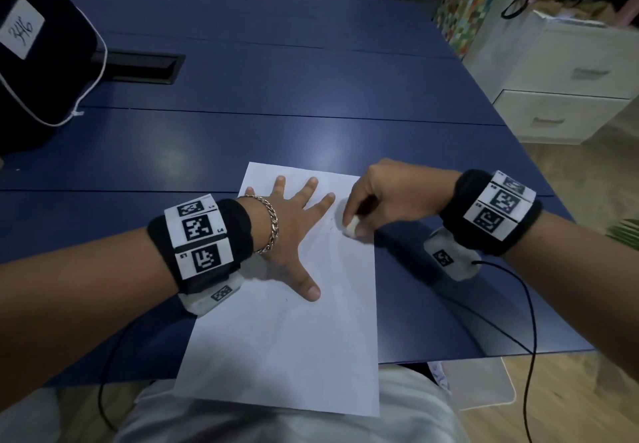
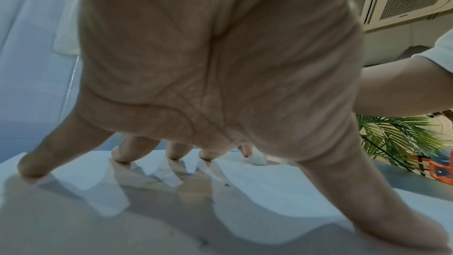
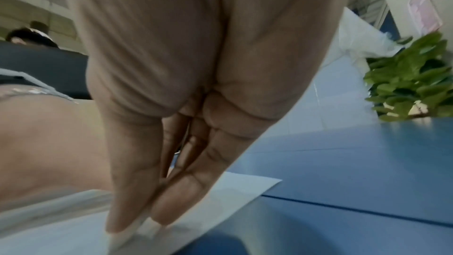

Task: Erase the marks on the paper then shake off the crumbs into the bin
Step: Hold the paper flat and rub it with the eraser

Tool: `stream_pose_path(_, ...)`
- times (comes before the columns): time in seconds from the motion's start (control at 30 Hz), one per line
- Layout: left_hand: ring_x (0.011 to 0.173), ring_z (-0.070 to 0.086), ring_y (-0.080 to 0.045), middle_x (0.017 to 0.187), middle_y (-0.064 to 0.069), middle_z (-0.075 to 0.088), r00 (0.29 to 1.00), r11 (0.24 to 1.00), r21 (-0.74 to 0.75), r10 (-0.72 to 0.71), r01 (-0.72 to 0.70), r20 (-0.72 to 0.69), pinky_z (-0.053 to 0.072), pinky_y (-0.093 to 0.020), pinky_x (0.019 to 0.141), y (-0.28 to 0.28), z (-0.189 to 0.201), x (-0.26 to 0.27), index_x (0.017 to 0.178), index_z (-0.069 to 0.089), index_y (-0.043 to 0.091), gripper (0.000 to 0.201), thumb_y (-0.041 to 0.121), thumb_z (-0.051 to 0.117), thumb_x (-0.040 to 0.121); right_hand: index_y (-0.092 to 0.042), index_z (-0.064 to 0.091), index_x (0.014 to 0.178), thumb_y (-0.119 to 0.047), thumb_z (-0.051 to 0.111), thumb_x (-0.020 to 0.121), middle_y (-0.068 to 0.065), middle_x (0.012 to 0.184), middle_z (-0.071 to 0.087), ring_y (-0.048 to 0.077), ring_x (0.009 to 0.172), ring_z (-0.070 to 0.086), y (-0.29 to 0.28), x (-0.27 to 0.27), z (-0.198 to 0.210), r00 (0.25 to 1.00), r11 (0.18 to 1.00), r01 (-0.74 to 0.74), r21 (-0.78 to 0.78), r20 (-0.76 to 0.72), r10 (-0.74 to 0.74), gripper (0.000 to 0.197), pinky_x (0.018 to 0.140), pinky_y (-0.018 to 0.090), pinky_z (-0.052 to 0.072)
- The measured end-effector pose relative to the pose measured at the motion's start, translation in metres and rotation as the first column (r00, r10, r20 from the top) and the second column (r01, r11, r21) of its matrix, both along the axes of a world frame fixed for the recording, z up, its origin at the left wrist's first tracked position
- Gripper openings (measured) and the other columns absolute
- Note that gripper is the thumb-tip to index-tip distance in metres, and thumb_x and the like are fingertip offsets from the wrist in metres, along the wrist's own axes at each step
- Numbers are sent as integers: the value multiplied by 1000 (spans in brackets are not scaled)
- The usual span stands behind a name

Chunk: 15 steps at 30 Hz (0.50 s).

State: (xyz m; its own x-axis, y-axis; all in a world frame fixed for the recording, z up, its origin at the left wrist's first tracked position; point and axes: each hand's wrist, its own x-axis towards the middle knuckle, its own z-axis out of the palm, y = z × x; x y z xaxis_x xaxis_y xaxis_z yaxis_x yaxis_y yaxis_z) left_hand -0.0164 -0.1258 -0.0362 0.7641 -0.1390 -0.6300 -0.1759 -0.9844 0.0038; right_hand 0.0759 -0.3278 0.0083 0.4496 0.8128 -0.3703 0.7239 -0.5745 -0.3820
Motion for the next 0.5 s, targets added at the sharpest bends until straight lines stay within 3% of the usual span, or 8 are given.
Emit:
stream_pose_path(0.1,154,-26,-46,162,11,-45,1000,1000,-1,-2,2,-3,10,-81,115,1,0,-1,147,-42,48,165,101,68,35,-32,82,109,-27,85,85,-25,86,75,-14,83,65,-4,7,0,999,999,45,25,20,-46,25,74,0,42)
stream_pose_path(0.27,153,-27,-46,162,11,-45,1000,1000,8,0,0,-7,10,-82,115,0,1,-1,147,-41,47,165,99,71,37,-33,81,108,-22,79,89,-21,95,78,-6,90,70,-3,-17,-2,999,999,-45,-29,-16,45,22,82,10,53)
stream_pose_path(0.5,154,-26,-46,162,11,-44,1000,1000,14,-7,7,2,12,-81,115,0,3,-1,148,-41,48,165,101,69,36,-34,81,106,-27,82,88,-19,97,76,-2,92,68,-5,-8,-2,998,999,47,23,28,-48,20,80,7,45)
